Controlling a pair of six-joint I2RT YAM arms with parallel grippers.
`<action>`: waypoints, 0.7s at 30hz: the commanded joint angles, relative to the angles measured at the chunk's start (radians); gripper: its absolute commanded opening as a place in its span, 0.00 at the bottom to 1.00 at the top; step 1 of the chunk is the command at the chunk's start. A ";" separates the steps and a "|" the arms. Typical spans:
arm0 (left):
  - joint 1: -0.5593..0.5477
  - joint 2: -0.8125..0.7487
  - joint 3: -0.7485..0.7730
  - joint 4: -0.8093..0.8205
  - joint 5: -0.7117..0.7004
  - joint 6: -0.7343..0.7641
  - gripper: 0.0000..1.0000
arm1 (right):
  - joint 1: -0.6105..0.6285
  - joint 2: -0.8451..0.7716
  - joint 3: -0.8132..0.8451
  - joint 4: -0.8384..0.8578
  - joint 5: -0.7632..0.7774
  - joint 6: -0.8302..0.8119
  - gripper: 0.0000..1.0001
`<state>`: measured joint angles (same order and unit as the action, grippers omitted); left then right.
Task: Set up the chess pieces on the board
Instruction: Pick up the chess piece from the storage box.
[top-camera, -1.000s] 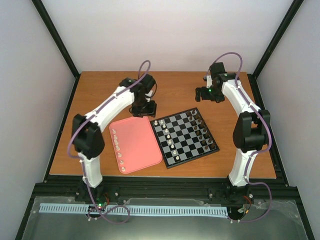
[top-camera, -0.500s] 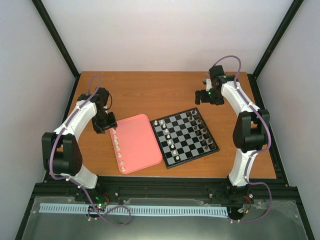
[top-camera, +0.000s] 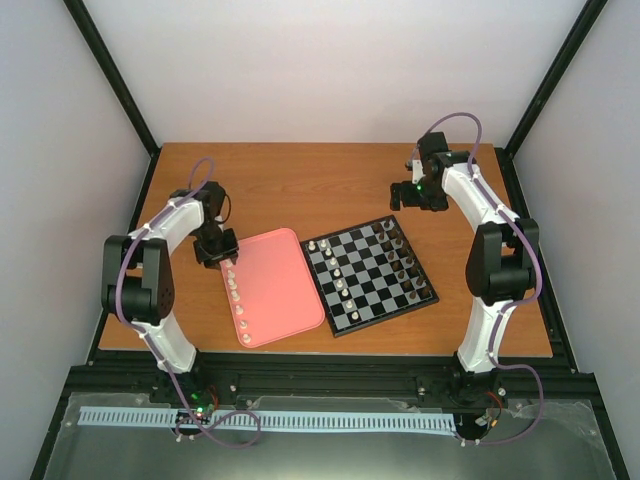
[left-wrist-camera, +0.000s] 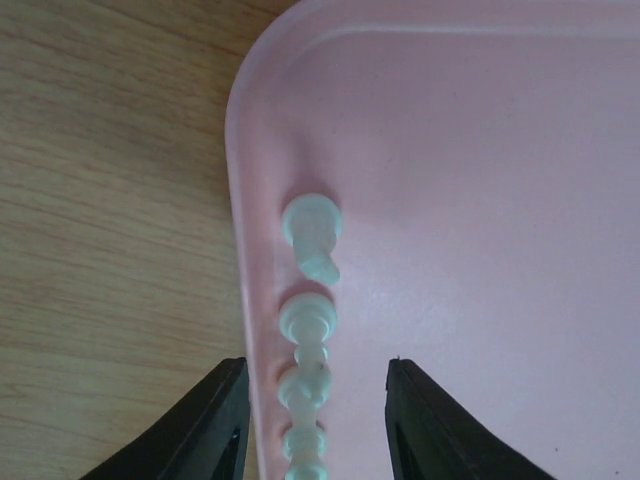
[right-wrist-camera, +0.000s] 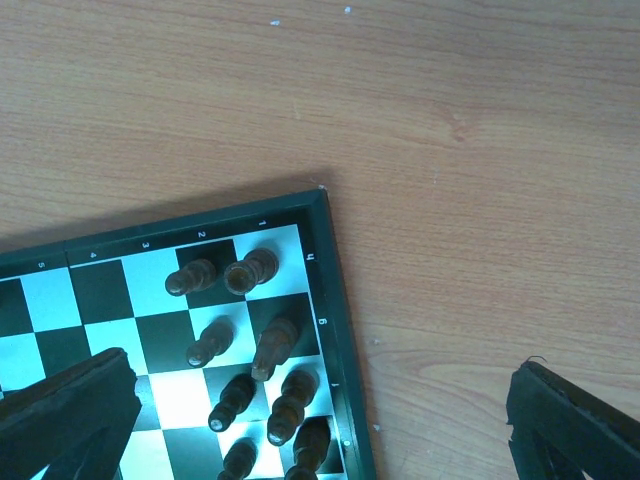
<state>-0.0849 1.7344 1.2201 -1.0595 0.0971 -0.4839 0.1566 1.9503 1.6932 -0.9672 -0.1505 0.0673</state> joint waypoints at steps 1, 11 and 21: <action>0.011 0.040 0.041 0.030 0.005 0.016 0.39 | -0.009 -0.025 -0.013 0.009 -0.007 -0.010 1.00; 0.017 0.104 0.069 0.059 -0.013 0.014 0.32 | -0.010 -0.015 -0.004 0.005 -0.010 -0.014 1.00; 0.024 0.156 0.097 0.054 -0.019 0.040 0.13 | -0.009 0.005 0.015 -0.006 -0.006 -0.017 1.00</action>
<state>-0.0727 1.8809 1.2743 -1.0107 0.0895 -0.4644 0.1566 1.9503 1.6863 -0.9684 -0.1516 0.0666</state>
